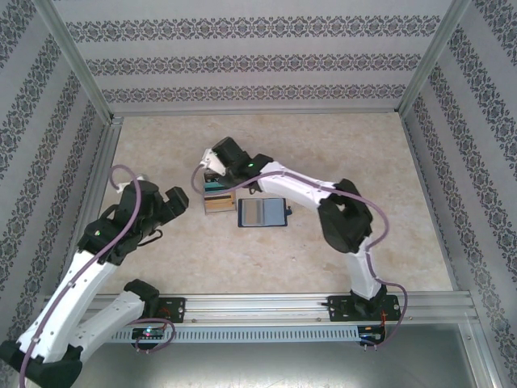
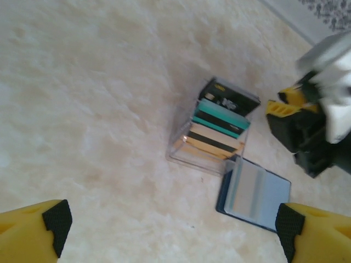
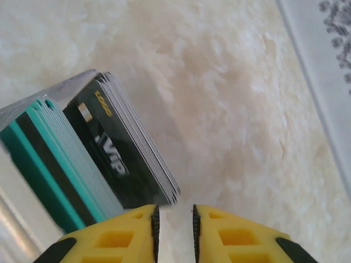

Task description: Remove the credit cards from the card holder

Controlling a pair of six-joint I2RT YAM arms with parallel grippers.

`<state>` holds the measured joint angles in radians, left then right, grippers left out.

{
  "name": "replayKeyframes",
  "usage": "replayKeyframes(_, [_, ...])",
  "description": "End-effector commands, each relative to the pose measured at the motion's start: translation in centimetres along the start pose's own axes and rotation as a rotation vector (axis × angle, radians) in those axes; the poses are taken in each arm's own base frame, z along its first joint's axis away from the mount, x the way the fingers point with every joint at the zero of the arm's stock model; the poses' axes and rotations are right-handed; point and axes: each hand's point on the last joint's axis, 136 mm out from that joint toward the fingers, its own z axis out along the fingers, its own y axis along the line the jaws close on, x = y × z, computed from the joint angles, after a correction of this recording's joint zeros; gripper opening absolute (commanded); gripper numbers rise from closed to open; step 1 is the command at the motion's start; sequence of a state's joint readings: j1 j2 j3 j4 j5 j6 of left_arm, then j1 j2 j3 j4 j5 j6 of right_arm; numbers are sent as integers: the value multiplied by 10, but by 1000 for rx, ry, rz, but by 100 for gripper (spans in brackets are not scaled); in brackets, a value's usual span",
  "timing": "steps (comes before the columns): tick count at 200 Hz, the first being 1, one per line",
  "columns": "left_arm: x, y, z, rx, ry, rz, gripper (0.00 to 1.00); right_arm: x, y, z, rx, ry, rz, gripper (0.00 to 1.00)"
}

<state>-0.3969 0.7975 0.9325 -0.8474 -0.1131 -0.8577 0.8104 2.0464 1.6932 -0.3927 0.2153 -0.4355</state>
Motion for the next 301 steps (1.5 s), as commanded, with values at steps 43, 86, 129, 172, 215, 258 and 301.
replayKeyframes(43, [32,-60,64,188,223,7,78,70,-5,-64,-144,39,679,28])
replayKeyframes(86, [65,-97,104,238,351,53,67,142,20,-68,-188,203,937,27])
replayKeyframes(129, [98,-132,140,269,466,117,61,196,39,-60,-184,314,1087,24])
replayKeyframes(172, [119,-148,168,270,529,141,58,219,51,-51,-194,362,1128,19])
replayKeyframes(215, [134,-149,186,253,568,155,57,230,60,-39,-196,403,1140,14])
replayKeyframes(258, [146,-144,198,230,604,150,53,236,66,-33,-203,426,1151,14])
replayKeyframes(301, [153,-142,204,223,622,150,52,236,67,-33,-207,428,1153,14])
